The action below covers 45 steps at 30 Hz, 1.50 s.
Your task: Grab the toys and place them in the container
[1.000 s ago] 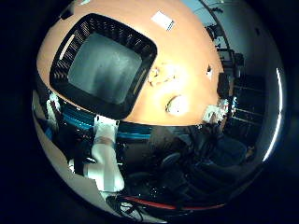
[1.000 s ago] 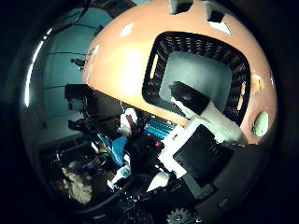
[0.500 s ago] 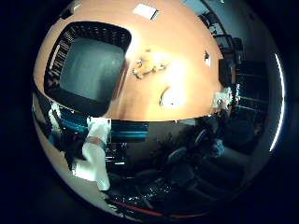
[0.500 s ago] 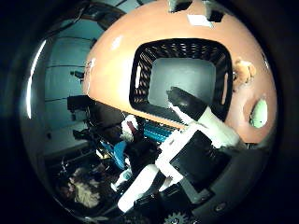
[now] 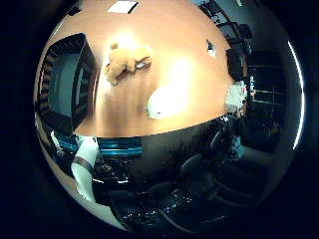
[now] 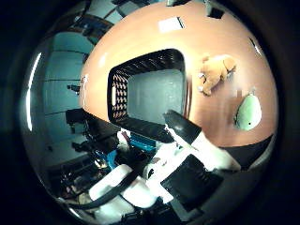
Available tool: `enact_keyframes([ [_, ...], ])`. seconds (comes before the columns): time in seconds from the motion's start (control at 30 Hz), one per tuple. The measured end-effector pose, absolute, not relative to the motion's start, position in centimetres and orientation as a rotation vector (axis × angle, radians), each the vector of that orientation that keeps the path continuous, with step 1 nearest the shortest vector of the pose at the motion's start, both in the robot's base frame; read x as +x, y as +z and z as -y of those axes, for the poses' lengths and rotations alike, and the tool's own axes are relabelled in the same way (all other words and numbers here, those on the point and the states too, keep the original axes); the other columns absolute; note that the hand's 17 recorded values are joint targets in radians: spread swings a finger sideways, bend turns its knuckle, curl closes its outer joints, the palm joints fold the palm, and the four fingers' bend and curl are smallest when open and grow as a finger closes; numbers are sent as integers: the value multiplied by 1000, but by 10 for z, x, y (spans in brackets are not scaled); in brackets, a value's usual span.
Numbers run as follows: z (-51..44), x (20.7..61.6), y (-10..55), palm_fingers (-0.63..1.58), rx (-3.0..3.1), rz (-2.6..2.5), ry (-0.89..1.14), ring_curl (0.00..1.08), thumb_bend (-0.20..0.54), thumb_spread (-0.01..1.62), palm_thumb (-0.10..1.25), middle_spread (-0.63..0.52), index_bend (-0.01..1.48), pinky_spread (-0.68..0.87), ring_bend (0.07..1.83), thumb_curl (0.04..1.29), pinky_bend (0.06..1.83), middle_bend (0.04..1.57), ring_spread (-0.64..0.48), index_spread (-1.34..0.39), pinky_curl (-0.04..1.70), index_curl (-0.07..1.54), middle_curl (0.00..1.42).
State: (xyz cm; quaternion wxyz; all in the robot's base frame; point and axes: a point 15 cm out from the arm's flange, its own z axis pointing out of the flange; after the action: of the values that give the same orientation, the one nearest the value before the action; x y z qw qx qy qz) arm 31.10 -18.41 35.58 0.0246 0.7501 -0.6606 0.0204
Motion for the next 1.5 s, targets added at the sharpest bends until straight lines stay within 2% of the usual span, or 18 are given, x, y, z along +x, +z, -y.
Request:
enact_keyframes([
  [0.27, 238, 330, 320, 37, 2273, 1871, 121, 233, -27, 1015, 571, 8, 164, 374, 221, 287, 297, 188, 188, -398, 304, 280, 316],
  [0.73, 251, 386, 261, 63, 2310, 1889, 346, 244, -26, 990, 570, 33, 172, 373, 191, 292, 265, 194, 202, -395, 318, 292, 314],
  [1.13, 258, 417, 198, 80, 2324, 1867, 218, 230, -29, 978, 567, 25, 183, 372, 186, 294, 228, 188, 201, -397, 322, 311, 311],
  [1.5, 269, 435, 172, 122, 2323, 1802, 218, 189, -32, 984, 530, -3, 212, 372, 169, 286, 183, 202, 200, -422, 304, 355, 318],
])
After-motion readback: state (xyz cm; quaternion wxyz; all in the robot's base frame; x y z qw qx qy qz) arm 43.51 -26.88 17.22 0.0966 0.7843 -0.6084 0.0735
